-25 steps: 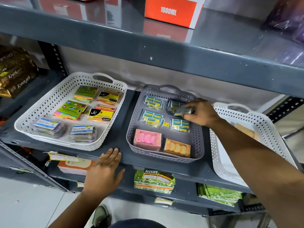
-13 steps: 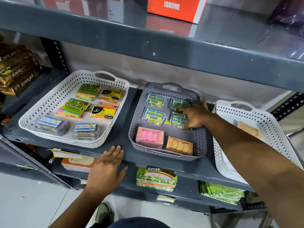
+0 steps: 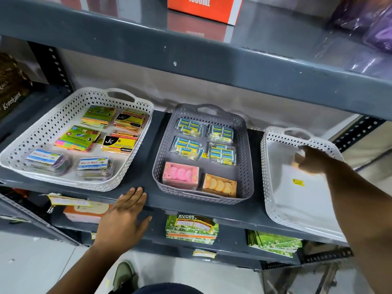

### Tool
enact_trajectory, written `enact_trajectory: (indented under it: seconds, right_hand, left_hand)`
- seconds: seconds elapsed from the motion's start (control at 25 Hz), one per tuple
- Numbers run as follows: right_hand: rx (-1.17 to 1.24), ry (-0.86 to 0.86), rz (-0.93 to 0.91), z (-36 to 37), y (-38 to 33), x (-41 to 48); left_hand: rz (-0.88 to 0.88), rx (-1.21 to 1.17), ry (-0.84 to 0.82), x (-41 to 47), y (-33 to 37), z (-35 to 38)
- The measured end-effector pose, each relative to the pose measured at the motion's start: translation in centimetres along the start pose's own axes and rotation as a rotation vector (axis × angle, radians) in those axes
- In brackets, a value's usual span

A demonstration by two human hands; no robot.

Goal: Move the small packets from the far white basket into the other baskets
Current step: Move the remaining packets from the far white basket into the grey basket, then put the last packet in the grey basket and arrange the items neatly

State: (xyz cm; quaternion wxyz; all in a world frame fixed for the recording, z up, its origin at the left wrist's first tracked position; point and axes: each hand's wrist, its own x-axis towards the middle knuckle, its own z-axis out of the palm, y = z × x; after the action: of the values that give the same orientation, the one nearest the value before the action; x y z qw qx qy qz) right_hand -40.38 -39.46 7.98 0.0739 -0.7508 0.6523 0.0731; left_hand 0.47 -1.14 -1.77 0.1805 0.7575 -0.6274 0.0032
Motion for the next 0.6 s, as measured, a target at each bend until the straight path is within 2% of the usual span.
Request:
enact_trajectory:
  seconds: [0.08,0.16,0.32,0.4,0.44,0.52,0.6]
  right_hand:
    - [-0.133,-0.047,0.047,2.0,2.7,-0.2]
    - [-0.107,0.023,0.072,2.8,3.7,-0.5]
    - [0.122,0.014,0.146,1.4,2.8,-2.7]
    - [0.328,0.083,0.131,-0.2,1.2,-4.7]
    - [0.443,0.144,0.078,-1.1,-0.2,-5.6]
    - [0.673,0.197,-0.175,-2.4,-3.8,-7.8]
    - [0.805,0.103,-0.445,-2.4,-8.0,-10.5]
  left_hand:
    - [0.013,0.018,-0.009,0.0,-0.1,0.0]
    - [0.025,0.027,-0.015,-0.1,-0.2,0.0]
    - [-0.003,0.014,-0.025,-0.1,-0.3,0.2]
    - [-0.008,0.007,-0.028,-0.1,-0.3,0.3]
    - [-0.010,0.009,-0.029,-0.1,-0.4,0.4]
    - [-0.012,0.011,-0.033,-0.1,-0.4,0.4]
    - [-0.017,0.008,-0.036,-0.1,-0.4,0.4]
